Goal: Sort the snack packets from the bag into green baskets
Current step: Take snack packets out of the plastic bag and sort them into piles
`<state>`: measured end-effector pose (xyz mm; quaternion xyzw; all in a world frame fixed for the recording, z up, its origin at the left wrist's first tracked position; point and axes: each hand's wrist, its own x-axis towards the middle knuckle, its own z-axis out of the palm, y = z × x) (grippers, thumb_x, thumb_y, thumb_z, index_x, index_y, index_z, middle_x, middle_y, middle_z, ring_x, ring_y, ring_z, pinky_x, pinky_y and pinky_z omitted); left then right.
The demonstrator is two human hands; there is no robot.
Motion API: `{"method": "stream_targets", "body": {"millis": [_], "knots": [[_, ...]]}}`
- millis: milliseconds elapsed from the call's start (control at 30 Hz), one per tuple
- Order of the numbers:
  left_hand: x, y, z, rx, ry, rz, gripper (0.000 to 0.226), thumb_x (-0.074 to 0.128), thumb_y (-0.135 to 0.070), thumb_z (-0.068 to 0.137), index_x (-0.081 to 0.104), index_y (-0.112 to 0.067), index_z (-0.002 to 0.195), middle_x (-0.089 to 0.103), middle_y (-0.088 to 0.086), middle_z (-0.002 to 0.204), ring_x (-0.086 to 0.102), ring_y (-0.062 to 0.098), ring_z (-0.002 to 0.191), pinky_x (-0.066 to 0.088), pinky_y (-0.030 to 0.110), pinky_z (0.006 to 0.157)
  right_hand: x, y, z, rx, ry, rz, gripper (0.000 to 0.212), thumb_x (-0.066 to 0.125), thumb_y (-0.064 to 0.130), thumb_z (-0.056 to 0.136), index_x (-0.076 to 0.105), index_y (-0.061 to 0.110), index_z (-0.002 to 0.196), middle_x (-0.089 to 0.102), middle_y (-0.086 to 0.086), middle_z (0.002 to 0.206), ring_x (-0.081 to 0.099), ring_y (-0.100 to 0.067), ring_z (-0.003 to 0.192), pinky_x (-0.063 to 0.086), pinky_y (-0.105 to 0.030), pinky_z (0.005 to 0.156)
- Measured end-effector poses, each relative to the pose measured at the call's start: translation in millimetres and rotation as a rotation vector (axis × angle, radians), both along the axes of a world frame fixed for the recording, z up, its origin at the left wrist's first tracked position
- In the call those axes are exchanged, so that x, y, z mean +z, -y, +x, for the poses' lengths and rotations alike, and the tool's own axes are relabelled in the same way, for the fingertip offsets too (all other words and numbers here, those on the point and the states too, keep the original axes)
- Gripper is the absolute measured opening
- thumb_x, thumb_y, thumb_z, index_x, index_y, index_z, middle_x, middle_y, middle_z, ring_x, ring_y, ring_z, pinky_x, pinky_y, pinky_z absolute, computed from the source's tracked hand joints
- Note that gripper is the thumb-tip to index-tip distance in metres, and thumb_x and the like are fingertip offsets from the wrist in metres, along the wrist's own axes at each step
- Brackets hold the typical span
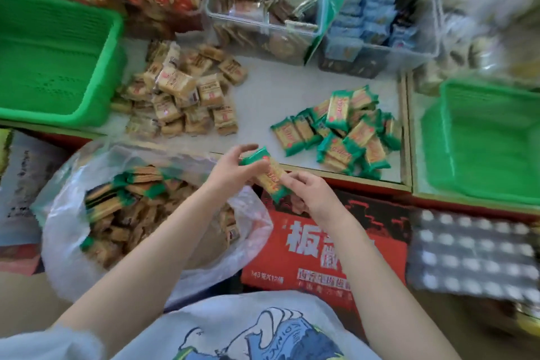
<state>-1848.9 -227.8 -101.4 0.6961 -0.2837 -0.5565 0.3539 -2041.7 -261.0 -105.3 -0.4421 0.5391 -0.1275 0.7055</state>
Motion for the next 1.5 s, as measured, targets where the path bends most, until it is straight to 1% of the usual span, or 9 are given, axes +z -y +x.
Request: {"method": "stream_targets", "body": {"millis": [167,333,500,700,867,1000,1167,1300,1500], "knots": [[-41.8,46.0,-49.6,-0.12,0.223,0.075,0.055,0.06,-0.041,0.096,0.044,-0.025,0.146,0.056,0.004,0.139,0.056,0.021,0.121,0.047,0.041,0.104,-9.1,55.7,-53.8,-0.396,-0.193,-0.083,0.02,0.069,0.033,0.094,0.065,0.014,0.097,0.062,-0.002,0.075,0.056,-0.008,0.051,0.054,-0.03,0.056],[-72.6,64.2,-72.3,-0.394,0.48,0.159,0.06,0.053,-0.043,0.099,0.034,-0.025,0.153,0.04,0.005,0.155,0.04,0.026,0.141,0.033,0.043,0.114,-28.3,109.7,-73.8,-0.627,-0.089,-0.089,0.019,0.069,0.036,0.091,0.071,0.021,0.102,0.075,-0.003,0.106,0.07,-0.023,0.095,0.058,-0.05,0.092],[-90.6,60.8,-84.2,-0.45,0.665,0.209,0.057,0.048,-0.051,0.097,0.041,-0.029,0.149,0.055,0.0,0.144,0.042,0.022,0.138,0.022,0.049,0.117,-31.5,120.5,-83.7,-0.673,-0.026,0.053,0.007,0.058,0.016,0.102,0.063,0.012,0.098,0.072,-0.016,0.103,0.068,-0.023,0.073,0.062,-0.041,0.078],[-82.1,46.1,-78.7,-0.428,0.563,0.055,0.049,0.056,-0.036,0.098,0.05,-0.021,0.144,0.052,0.002,0.145,0.044,0.02,0.135,0.031,0.04,0.114,-21.6,77.7,-77.4,-0.774,0.006,0.155,0.025,0.059,0.023,0.101,0.058,0.003,0.116,0.072,-0.009,0.088,0.068,-0.016,0.06,0.055,-0.025,0.052],[-43.5,-2.4,-44.2,-0.035,0.554,-0.214,0.019,0.059,-0.014,0.096,0.07,-0.013,0.11,0.065,-0.004,0.106,0.058,0.013,0.104,0.04,0.025,0.09,-0.2,16.5,-13.0,-0.459,0.004,0.102,0.012,0.056,0.022,0.103,0.054,0.01,0.102,0.066,-0.01,0.075,0.058,-0.017,0.051,0.045,-0.024,0.045],[-61.8,-94.5,24.7,-0.009,0.691,0.053,0.015,0.056,-0.02,0.096,0.069,-0.015,0.102,0.067,-0.003,0.097,0.06,0.018,0.092,0.043,0.031,0.077,-10.2,-34.2,69.4,0.026,0.046,0.07,0.012,0.057,0.02,0.102,0.058,0.009,0.1,0.067,-0.006,0.072,0.062,-0.02,0.054,0.051,-0.028,0.051],[-107.1,-190.1,60.7,-0.161,0.53,0.428,0.024,0.053,-0.038,0.098,0.068,-0.021,0.105,0.069,-0.002,0.103,0.063,0.021,0.095,0.05,0.035,0.08,-78.5,-79.5,123.0,0.408,-0.227,0.027,0.008,0.065,0.025,0.097,0.062,0.018,0.093,0.069,-0.006,0.095,0.065,-0.018,0.081,0.055,-0.037,0.076],[-132.2,-219.5,52.1,-0.278,0.35,0.453,0.037,0.048,-0.055,0.098,0.068,-0.026,0.111,0.07,-0.005,0.109,0.061,0.019,0.102,0.047,0.038,0.092,-116.6,-90.3,108.5,0.593,-0.503,-0.235,0.019,0.07,0.017,0.089,0.066,0.012,0.107,0.068,-0.005,0.107,0.064,-0.022,0.101,0.049,-0.032,0.086],[-144.2,-233.3,41.7,-0.182,0.298,0.377,0.039,0.045,-0.06,0.097,0.067,-0.032,0.113,0.072,-0.006,0.107,0.061,0.02,0.105,0.046,0.041,0.097,-121.7,-74.0,81.3,0.782,-0.657,-0.13,0.05,0.075,0.017,0.087,0.053,0.012,0.132,0.056,-0.003,0.118,0.054,-0.019,0.108,0.039,-0.026,0.086]]}}
